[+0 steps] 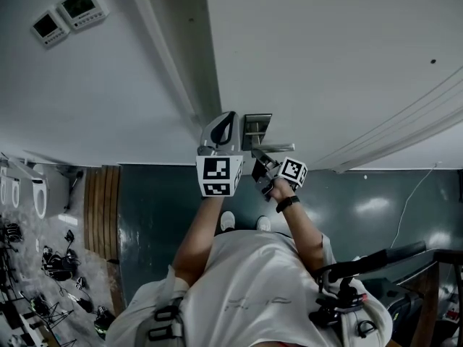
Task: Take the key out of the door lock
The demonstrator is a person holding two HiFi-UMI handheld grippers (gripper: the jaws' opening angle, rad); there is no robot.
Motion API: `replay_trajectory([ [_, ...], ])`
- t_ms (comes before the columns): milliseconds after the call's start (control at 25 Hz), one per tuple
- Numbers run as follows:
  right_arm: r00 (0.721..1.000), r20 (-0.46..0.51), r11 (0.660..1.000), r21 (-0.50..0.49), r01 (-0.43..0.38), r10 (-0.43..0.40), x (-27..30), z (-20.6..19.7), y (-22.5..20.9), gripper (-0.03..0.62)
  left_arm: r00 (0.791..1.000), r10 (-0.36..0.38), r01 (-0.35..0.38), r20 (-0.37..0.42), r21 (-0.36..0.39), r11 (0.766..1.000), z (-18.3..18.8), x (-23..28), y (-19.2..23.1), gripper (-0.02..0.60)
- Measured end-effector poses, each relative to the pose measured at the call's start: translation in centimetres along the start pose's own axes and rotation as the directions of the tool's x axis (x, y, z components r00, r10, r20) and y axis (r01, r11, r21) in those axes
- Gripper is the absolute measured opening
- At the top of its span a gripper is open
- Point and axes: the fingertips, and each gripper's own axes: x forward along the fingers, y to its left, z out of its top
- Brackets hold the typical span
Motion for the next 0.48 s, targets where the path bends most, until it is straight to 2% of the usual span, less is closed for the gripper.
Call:
replay_trajectory([
  [200, 0.999, 0.03, 0.998, 0.059, 0.022, -0.024, -0.4, -0.1, -0.1, 0.026, 1.0, -0.008, 0.008, 0.003, 0.01, 1.0, -0.1, -0.1, 0.0, 0.0],
  [360, 0.998, 0.03, 0.998, 0.023, 0.054, -0.055, -0.6, 0.0, -0.1, 0.028, 0.998, -0.067, 0.067, -0.02, -0.014, 0.998, -0.6, 0.2, -0.7, 0.0],
  [480, 0.998, 0.047, 0.998, 0.052, 0.027, -0.03, -0.7, -0.4, 0.0, 0.026, 0.996, -0.08, 0.079, -0.03, -0.012, 0.997, -1.1, 0.2, -1.2, 0.0],
])
